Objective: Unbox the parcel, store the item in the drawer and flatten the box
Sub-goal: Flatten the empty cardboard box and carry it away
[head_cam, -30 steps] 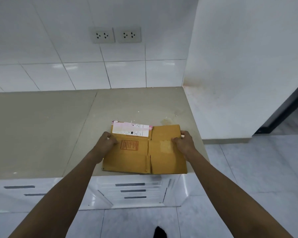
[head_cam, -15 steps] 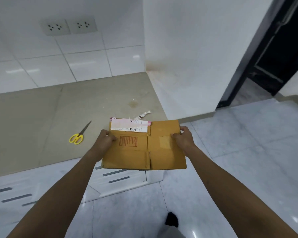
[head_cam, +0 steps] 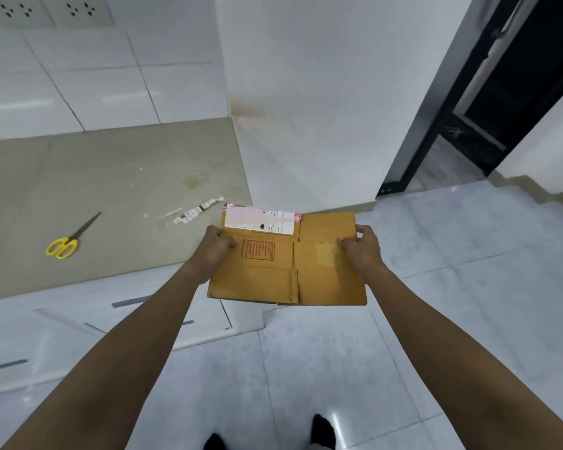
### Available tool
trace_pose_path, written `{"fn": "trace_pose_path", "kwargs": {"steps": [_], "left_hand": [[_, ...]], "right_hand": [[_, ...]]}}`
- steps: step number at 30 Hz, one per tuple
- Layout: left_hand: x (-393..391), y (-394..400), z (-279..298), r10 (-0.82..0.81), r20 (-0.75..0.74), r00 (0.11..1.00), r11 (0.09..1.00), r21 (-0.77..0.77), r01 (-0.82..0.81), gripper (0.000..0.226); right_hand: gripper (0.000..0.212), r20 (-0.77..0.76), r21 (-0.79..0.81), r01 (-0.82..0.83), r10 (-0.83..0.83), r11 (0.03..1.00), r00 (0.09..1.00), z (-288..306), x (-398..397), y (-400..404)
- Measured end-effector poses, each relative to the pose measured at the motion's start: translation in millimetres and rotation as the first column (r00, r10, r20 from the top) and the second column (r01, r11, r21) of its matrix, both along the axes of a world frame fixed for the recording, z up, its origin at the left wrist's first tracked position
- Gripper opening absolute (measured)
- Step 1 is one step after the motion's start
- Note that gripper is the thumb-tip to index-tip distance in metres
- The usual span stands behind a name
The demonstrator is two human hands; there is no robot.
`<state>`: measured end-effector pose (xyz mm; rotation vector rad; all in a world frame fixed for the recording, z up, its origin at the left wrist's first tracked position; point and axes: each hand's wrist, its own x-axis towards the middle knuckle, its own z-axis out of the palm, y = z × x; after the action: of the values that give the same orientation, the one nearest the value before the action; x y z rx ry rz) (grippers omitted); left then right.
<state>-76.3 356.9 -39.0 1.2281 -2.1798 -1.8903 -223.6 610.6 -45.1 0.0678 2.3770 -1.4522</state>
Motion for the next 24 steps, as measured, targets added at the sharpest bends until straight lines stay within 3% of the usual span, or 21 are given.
{"fn": "trace_pose_path", "kwargs": {"steps": [12, 24], "left_hand": [[-98, 79, -29, 0.070, -0.059, 0.996, 0.997, -0.011, -0.071, 0.029], [-231, 65, -71, 0.169, -0.007, 0.986, 0.976, -0.136, -0.168, 0.026]], "right_hand": [[0.041, -0.079, 0.088, -0.078, 0.085, 0.993, 0.993, -10, -107, 67], [0.042, -0.041, 0.135, -0.003, 0.008, 0.991, 0.999, -59, -233, 31]]}}
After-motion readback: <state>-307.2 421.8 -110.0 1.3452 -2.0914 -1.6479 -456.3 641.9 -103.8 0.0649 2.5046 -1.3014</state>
